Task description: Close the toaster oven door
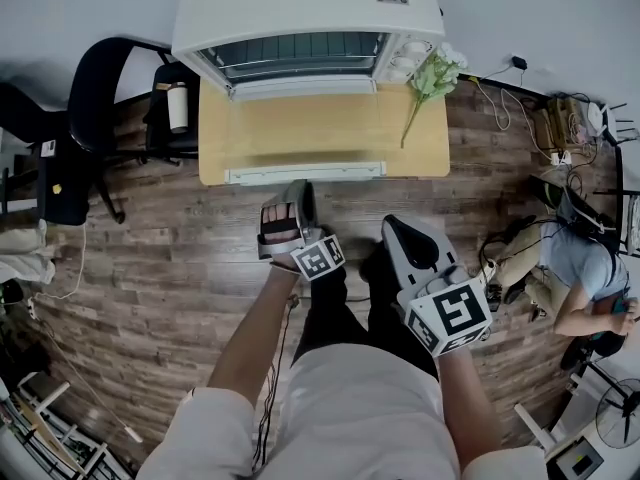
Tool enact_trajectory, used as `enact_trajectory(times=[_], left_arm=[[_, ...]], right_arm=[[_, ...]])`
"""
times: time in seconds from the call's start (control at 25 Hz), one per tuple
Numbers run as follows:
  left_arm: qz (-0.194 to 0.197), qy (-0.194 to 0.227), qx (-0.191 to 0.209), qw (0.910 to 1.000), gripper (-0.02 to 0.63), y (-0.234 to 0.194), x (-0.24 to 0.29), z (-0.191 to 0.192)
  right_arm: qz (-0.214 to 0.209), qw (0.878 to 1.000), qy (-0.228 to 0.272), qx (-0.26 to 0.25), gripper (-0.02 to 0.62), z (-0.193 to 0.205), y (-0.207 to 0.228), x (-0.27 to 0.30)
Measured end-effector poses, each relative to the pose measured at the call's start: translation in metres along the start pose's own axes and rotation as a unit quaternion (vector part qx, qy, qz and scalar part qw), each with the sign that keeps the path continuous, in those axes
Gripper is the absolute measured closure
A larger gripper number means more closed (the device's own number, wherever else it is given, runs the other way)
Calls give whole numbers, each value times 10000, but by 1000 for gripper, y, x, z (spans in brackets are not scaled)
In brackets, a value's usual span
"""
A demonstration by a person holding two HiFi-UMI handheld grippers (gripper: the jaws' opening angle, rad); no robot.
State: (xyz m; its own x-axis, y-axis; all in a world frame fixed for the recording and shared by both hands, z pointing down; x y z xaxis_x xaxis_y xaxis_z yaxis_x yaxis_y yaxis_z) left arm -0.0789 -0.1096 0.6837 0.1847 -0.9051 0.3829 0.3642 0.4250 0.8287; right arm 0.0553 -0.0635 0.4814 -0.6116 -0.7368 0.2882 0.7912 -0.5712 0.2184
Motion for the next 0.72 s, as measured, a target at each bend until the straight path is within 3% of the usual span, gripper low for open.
enact_trajectory(times=[0.72], left_arm=[[-29,333,-97,9994,520,-51,-17,-21]], right_arm=[[56,9991,421,-76,597,-38,-5,4]])
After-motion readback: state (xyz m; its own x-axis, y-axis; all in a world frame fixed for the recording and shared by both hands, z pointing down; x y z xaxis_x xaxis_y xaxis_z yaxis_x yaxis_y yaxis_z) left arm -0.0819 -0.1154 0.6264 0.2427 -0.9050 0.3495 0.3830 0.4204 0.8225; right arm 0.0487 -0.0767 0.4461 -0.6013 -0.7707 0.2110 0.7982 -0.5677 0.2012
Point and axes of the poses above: the fingertips, and each gripper's own axes: x forward along the fingers, y to its right, z out of its underside, the point moved 3 cm from there along -x, backward along the fingers, and after that the axes turned 13 degrees about y, right-handed, at the moved point
